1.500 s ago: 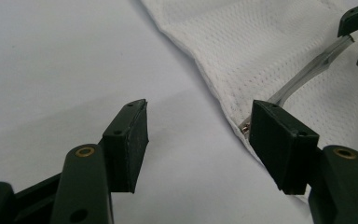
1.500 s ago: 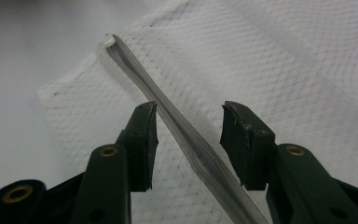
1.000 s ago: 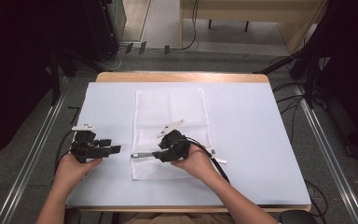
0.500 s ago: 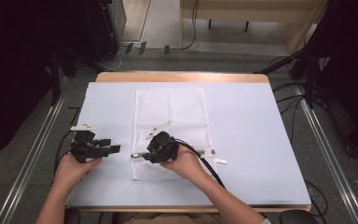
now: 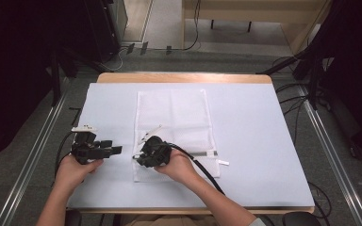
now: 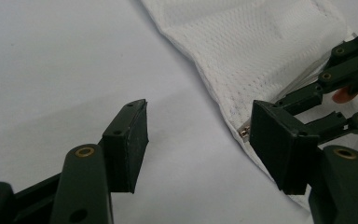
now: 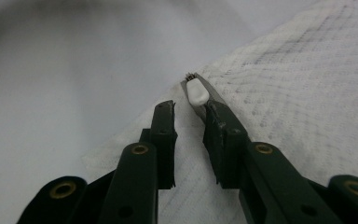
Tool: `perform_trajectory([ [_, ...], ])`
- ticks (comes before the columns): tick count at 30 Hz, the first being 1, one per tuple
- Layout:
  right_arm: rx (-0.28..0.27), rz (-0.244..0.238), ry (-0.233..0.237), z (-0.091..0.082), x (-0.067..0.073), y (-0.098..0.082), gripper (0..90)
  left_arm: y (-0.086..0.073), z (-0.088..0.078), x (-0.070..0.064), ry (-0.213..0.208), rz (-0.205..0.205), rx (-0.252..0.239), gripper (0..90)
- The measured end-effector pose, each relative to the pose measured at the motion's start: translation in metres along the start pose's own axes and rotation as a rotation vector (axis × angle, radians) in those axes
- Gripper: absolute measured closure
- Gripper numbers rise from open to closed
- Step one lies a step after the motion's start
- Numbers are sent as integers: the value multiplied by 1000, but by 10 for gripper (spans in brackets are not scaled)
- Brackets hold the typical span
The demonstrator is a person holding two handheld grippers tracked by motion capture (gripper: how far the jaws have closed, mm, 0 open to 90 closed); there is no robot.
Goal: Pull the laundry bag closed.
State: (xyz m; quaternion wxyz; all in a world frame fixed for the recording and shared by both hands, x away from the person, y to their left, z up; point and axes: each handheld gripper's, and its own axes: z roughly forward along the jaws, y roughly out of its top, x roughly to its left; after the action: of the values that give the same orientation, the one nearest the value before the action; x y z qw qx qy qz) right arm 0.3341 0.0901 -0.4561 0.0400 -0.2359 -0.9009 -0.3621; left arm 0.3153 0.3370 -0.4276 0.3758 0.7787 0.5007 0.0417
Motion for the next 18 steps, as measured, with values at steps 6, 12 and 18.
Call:
perform_trajectory([
  [6, -7, 23, 19, 6, -1, 7, 764, -1, 0, 2, 0, 2, 4, 386],
  [12, -2, 47, 20, 12, -5, 11, 798, -1, 1, 2, -4, 5, 3, 393],
  [18, 7, 66, 25, 16, -10, 15, 831, -1, 2, 1, -14, 17, 12, 400],
])
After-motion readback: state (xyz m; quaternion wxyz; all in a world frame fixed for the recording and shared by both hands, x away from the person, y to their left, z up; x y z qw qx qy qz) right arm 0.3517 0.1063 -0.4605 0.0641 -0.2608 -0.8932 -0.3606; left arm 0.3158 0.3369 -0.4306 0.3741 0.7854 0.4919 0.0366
